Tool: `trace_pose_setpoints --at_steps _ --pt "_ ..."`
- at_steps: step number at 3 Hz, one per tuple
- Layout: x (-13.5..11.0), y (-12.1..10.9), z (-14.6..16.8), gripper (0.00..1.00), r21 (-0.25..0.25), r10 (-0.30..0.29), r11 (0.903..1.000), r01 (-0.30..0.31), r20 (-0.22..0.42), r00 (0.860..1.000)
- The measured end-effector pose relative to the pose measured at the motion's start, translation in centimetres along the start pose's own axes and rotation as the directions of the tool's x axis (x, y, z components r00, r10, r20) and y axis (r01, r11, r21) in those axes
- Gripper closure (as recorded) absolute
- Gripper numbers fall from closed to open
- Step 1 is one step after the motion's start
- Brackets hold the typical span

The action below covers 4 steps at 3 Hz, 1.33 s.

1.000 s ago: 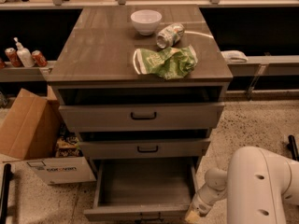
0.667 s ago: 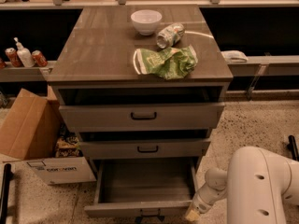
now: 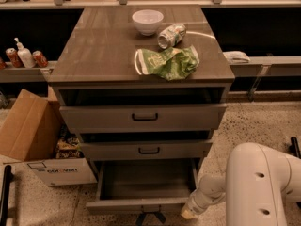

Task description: Close bottom drawer

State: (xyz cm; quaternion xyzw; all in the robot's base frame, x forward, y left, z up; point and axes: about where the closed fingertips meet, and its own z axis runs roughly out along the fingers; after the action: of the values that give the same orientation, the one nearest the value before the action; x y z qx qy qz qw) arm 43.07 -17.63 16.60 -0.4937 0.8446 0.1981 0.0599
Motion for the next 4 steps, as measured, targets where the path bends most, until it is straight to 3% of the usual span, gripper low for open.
trace_pose_setpoints --at_steps 1,2,3,4 --pt "-1.7 -1.4 1.0 1.0 0.055 0.007 0.9984 -0.01 0.055 0.998" --pt "-1.7 -1.4 1.0 1.0 0.056 0.007 0.9984 -0.01 0.056 0.998" --pt "-3.0 -2.2 1.3 1.0 0.089 -0.055 0.9949 0.047 0.094 0.994" --pt "-6.8 -4.6 1.2 1.0 0.151 -0.155 0.981 0.122 0.234 0.96"
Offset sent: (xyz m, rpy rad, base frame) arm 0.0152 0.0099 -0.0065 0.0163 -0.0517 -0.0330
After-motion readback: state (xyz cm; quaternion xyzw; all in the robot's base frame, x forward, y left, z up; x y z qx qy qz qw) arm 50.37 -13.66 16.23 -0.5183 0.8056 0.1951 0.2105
